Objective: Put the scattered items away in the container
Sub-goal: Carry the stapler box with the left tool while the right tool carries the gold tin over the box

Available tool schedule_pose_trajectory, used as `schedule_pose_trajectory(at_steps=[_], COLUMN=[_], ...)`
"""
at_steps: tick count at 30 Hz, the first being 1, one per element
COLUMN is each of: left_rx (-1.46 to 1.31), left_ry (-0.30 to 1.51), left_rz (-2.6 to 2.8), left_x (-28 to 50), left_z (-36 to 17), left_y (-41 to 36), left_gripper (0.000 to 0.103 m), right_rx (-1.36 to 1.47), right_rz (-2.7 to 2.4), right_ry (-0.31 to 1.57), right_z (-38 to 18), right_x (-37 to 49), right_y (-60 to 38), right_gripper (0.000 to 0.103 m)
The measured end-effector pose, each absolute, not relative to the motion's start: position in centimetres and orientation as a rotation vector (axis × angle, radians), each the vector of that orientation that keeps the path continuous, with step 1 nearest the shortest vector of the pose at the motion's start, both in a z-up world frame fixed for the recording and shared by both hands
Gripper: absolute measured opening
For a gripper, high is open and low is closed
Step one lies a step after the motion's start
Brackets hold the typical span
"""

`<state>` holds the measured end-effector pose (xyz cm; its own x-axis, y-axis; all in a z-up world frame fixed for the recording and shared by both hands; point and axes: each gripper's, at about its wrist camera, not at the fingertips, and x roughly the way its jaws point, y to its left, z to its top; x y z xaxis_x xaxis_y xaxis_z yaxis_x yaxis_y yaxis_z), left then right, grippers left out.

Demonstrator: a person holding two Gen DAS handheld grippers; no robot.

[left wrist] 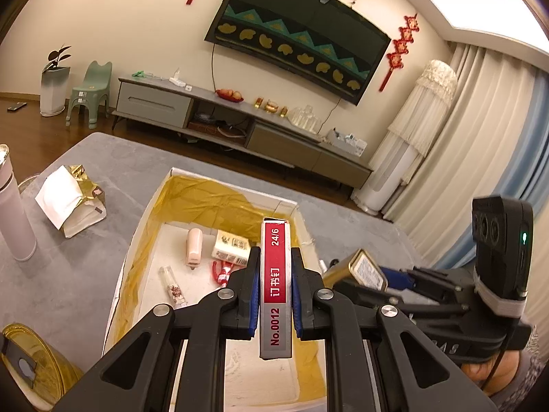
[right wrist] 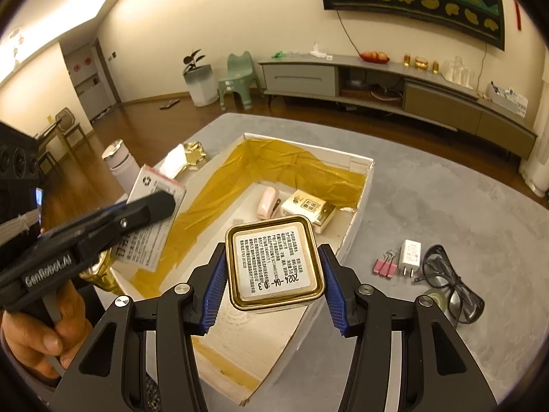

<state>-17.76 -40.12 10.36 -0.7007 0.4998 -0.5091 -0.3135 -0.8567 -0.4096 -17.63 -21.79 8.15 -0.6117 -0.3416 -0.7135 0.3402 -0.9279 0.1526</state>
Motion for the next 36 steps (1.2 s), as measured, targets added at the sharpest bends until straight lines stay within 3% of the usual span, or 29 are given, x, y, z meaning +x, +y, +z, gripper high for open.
schedule_pose_trajectory(at_steps=[22, 30, 36], left_rx=[-1.018, -1.037, -1.089], left_ry=[-0.315, -0.360, -0.235], left_rz=[2.493, 2.524, 2.474], left_x=[-19.1, -19.9, -19.8], left_z=[7.7, 7.4, 6.6], left_y=[-39.3, -41.5, -39.6], left_gripper=[0.016, 0.016, 0.016], right_rx=[1.275, 1.268, 1.321], right_rz=[-2.502, -2.465, -2.367], right_ry=[0.020, 0.000, 0.016], right_z=[6.8, 7.2, 6.0], right_x=[-23.3, -24.0, -24.9], right_y=[-21.1, -22.2, -24.2], right_gripper=[0.052, 0.051, 0.051])
